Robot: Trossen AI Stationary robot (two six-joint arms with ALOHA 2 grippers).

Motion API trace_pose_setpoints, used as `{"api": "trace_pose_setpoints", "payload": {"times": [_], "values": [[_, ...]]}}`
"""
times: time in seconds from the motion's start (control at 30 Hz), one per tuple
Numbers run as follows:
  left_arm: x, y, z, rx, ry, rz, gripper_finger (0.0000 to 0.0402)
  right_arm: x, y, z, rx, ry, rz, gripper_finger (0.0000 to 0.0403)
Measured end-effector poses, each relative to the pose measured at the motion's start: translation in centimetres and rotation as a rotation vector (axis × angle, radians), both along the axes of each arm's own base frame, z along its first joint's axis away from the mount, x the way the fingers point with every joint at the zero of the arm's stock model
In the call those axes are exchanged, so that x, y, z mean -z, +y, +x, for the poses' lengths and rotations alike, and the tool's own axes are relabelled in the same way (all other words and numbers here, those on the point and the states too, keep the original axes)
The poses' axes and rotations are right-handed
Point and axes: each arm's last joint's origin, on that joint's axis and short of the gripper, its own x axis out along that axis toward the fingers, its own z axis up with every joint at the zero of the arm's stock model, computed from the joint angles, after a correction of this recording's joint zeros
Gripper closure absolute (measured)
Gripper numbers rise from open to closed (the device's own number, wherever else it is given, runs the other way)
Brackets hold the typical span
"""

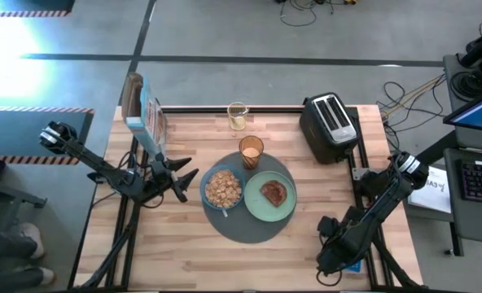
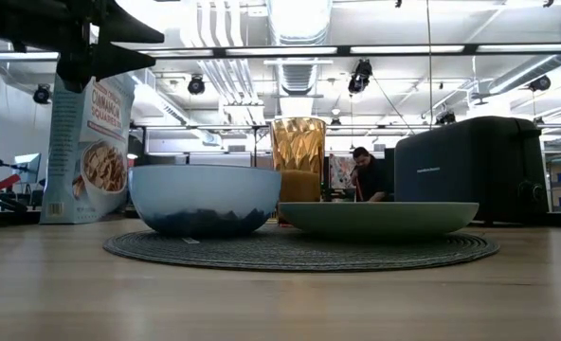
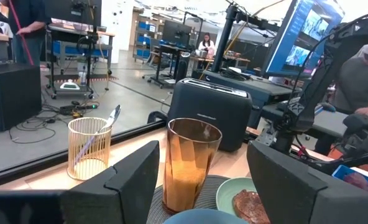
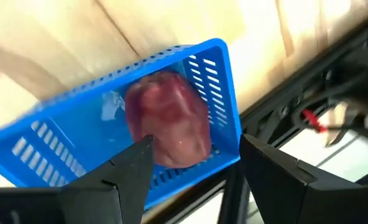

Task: Arrange a breakfast setting
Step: Put the apple on the green plate

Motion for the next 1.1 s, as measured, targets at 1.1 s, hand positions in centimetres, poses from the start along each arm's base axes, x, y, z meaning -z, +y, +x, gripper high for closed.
{"api": "trace_pose_setpoints", "payload": {"times": [1.1], "values": [[0.0, 0.0, 0.0, 0.001, -0.009, -0.013, 0.0174, 2.9, 0.1, -0.9, 0.02, 0.131, 0.159, 0.0174]]}}
